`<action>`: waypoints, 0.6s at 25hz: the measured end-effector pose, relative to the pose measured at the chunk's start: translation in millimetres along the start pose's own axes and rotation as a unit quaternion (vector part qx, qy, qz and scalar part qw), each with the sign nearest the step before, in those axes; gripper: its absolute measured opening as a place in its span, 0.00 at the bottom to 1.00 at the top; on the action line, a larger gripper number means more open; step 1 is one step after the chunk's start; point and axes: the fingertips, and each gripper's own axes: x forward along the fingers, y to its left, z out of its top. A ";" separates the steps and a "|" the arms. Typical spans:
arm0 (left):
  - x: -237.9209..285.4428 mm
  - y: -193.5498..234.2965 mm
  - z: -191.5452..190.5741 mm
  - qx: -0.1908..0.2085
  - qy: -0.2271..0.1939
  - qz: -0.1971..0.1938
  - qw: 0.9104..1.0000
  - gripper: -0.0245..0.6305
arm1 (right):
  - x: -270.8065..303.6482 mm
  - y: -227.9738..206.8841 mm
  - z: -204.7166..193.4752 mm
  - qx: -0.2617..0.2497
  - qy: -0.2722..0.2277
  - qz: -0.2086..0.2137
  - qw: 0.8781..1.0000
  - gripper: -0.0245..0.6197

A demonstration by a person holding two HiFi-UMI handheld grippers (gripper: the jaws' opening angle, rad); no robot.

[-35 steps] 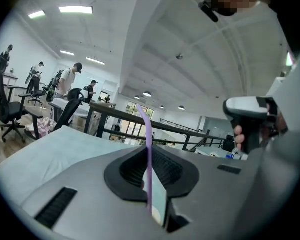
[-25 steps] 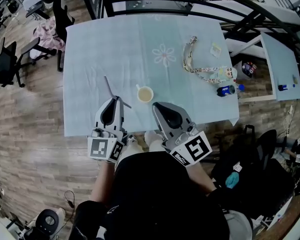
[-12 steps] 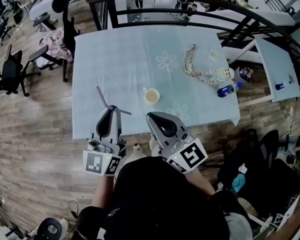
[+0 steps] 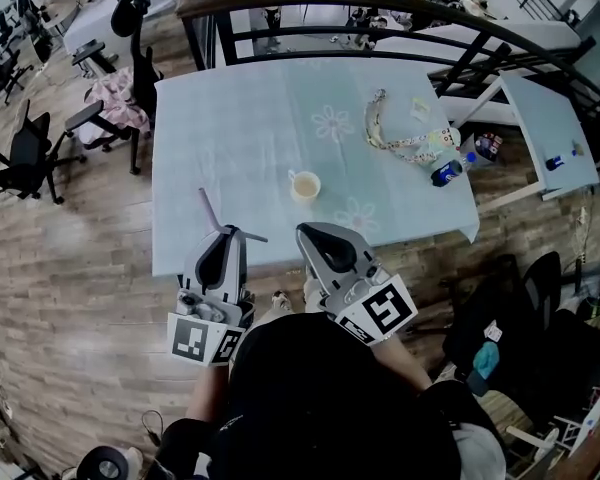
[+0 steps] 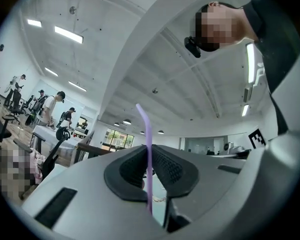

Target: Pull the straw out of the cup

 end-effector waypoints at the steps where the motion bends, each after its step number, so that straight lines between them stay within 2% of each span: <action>1: -3.1 -2.8 0.3 0.003 0.001 -0.003 1.000 0.09 | -3.3 2.5 0.9 -0.001 -0.001 -0.002 1.000 0.05; 15: -21.4 -52.8 -0.9 0.014 0.001 -0.050 0.999 0.09 | -47.2 27.9 11.0 -0.016 -0.029 -0.027 0.999 0.05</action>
